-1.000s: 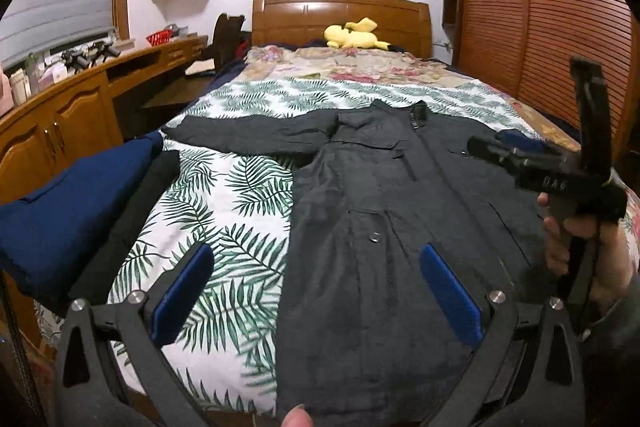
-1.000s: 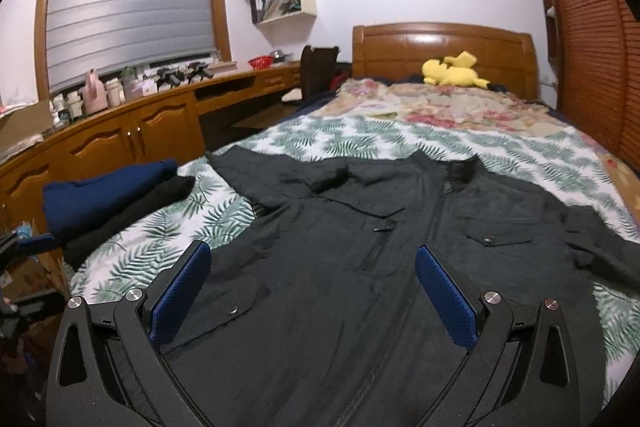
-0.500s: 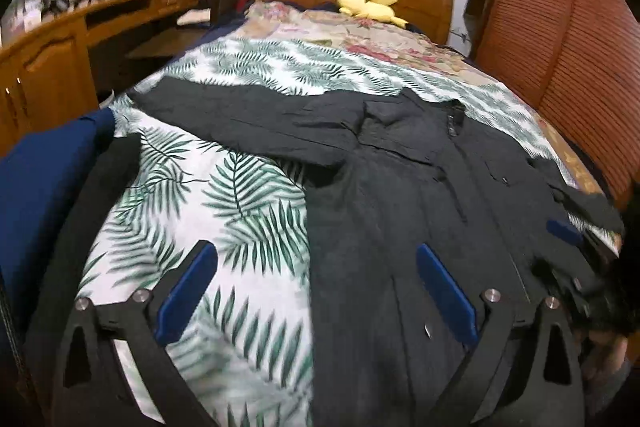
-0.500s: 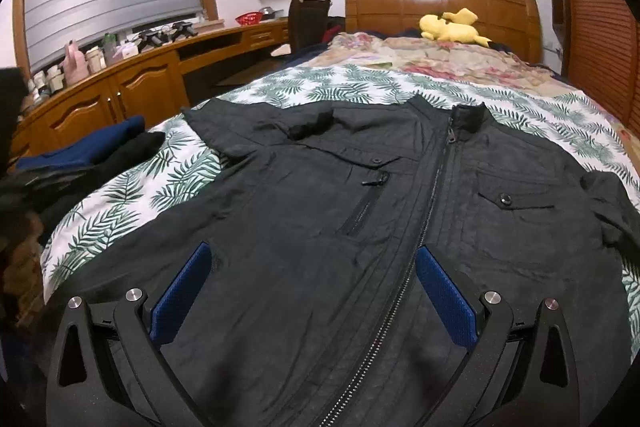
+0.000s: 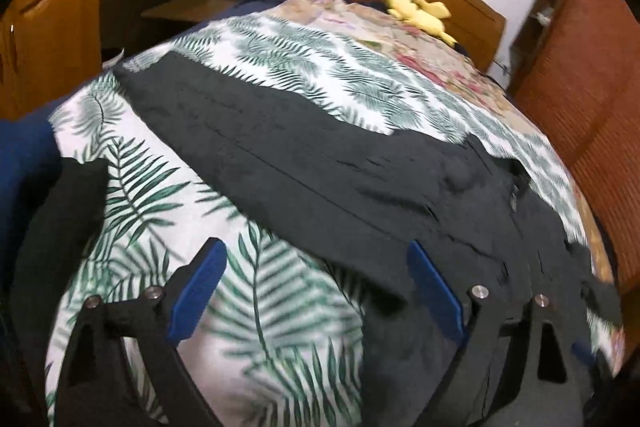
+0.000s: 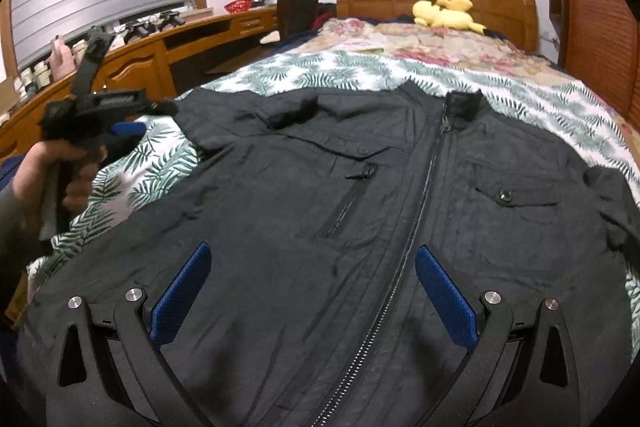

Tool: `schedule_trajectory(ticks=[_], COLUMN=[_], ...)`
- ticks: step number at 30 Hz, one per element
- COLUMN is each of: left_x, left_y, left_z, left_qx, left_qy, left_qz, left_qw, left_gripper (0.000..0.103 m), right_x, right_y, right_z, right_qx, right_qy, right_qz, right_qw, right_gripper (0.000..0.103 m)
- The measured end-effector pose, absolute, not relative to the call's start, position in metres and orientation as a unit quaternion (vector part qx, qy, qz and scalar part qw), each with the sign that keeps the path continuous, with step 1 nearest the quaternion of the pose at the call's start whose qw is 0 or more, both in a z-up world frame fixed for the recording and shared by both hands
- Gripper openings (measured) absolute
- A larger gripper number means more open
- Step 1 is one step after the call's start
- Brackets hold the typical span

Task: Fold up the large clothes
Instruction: 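Grasp the jacket sleeve with the left tool while the right tool hovers over the chest, then fold the gripped sleeve across the jacket front with the left tool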

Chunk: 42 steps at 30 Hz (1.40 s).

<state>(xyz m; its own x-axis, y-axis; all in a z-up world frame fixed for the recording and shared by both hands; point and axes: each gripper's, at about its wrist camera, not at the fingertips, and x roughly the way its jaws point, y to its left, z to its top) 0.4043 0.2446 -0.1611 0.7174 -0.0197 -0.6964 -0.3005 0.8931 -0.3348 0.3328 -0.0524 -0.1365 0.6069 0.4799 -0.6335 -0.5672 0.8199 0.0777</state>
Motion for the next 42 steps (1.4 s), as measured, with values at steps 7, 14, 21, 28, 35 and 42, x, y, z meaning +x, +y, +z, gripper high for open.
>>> schedule_trajectory(ticks=[7, 14, 21, 28, 35, 42], left_x=[0.438, 0.458, 0.47, 0.447, 0.409, 0.386], left_y=[0.272, 0.271, 0.236, 0.175, 0.112, 0.104], left_z=[-0.194, -0.206, -0.174, -0.101, -0.079, -0.097], left_qx=[-0.286, -0.28, -0.176, -0.099, -0.064, -0.049], left_qy=[0.39, 0.398, 0.41, 0.379, 0.385, 0.419], left_qz=[0.093, 0.095, 0.08, 0.037, -0.008, -0.016], left_qw=[0.87, 0.868, 0.892, 0.919, 0.921, 0.906], left_gripper=[0.076, 0.045, 0.0, 0.0, 0.0, 0.006], right_x=[0.328, 0.331, 0.329, 0.32, 0.314, 0.315], right_y=[-0.045, -0.044, -0.044, -0.045, -0.061, -0.076], right_z=[-0.141, -0.143, -0.14, -0.128, -0.109, -0.102], right_qx=[-0.088, -0.087, -0.088, -0.106, -0.104, -0.1], right_qy=[0.332, 0.336, 0.331, 0.308, 0.296, 0.293], right_qz=[0.291, 0.293, 0.292, 0.282, 0.291, 0.277], right_qw=[0.893, 0.891, 0.893, 0.902, 0.904, 0.91], right_gripper=[0.103, 0.103, 0.103, 0.103, 0.103, 0.103])
